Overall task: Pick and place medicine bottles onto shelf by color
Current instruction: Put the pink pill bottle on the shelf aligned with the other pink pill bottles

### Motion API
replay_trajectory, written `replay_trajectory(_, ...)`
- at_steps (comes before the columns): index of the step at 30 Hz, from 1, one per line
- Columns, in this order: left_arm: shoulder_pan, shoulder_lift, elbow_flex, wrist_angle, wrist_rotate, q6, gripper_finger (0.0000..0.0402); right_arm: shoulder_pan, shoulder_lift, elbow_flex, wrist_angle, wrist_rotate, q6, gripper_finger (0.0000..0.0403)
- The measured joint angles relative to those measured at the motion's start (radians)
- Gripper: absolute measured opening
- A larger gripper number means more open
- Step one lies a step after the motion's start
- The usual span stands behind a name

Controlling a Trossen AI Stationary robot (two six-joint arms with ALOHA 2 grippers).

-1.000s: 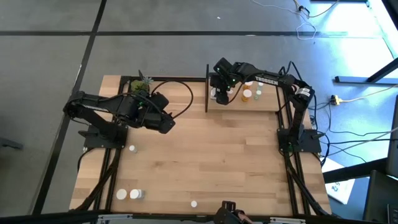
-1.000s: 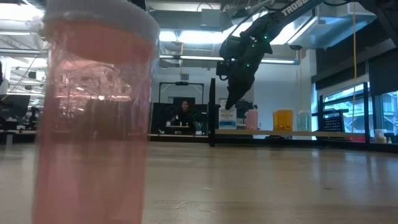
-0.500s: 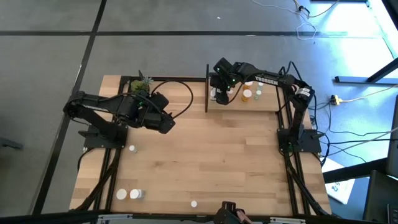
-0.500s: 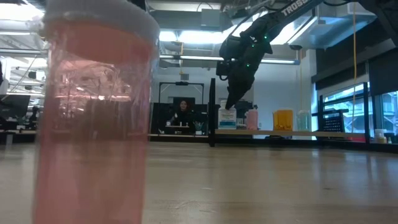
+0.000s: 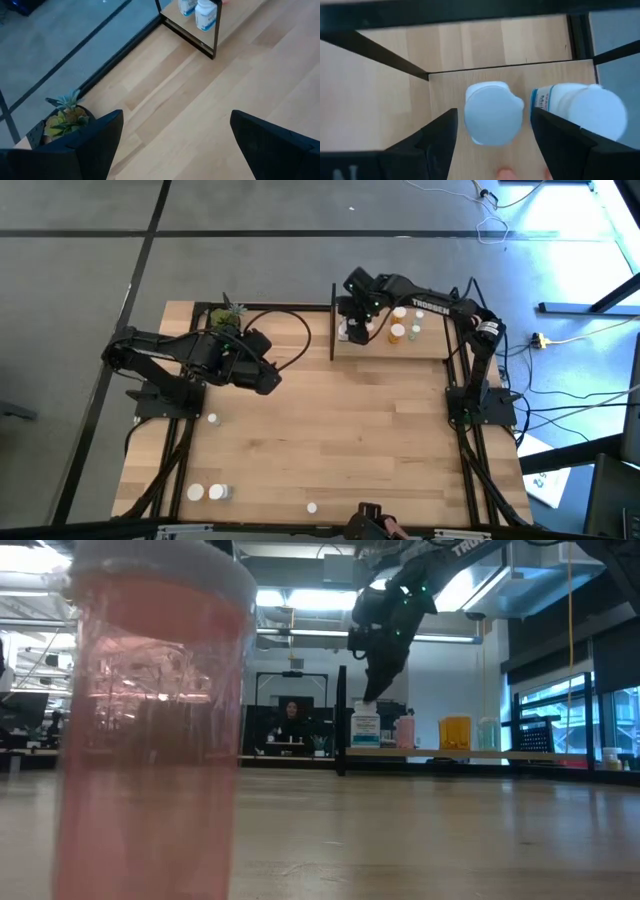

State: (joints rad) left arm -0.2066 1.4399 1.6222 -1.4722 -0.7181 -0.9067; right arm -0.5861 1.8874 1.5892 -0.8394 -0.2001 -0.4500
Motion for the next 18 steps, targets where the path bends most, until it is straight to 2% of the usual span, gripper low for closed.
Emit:
replay_trajectory(8, 0.000, 0.000, 0.000, -0.001, 0.011, 0.001, 0.0363, 0.000, 0.000, 0.123, -0.088, 0.084, 0.000, 0.0253)
replay_trajectory(12, 0.000, 0.000, 0.000, -0.003, 0.014, 0.001, 0.0363, 0.000, 0.000, 0.223, -0.164, 0.086, 0.000, 0.0253)
replay_trajectory(18, 0.000, 0.000, 0.000, -0.038, 0.074, -0.007, 0.0363, 0.013, 0.000, 0.393, -0.342, 0.085, 0.000, 0.0253)
